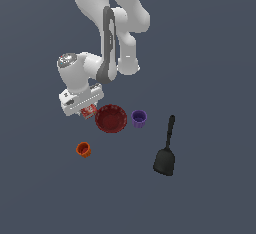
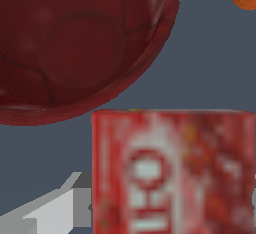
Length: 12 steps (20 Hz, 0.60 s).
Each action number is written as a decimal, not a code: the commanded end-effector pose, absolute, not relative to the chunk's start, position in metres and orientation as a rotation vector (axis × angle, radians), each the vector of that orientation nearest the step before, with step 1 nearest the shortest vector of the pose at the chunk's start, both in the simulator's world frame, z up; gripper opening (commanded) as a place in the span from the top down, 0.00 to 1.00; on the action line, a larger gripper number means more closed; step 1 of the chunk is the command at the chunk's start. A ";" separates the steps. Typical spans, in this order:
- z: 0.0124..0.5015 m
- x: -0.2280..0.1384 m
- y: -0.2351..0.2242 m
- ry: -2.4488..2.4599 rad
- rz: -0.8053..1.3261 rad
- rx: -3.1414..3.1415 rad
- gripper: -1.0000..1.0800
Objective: Pick up a designated object from a clutter of objects.
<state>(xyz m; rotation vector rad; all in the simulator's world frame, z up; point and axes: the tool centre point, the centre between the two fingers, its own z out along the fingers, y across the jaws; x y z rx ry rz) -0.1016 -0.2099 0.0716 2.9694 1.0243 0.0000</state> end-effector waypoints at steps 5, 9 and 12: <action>0.125 -0.070 -0.190 1.025 -0.001 2.967 1.00; 0.161 -0.049 -0.177 1.024 -0.001 2.967 1.00; 0.187 -0.033 -0.167 1.024 -0.002 2.967 1.00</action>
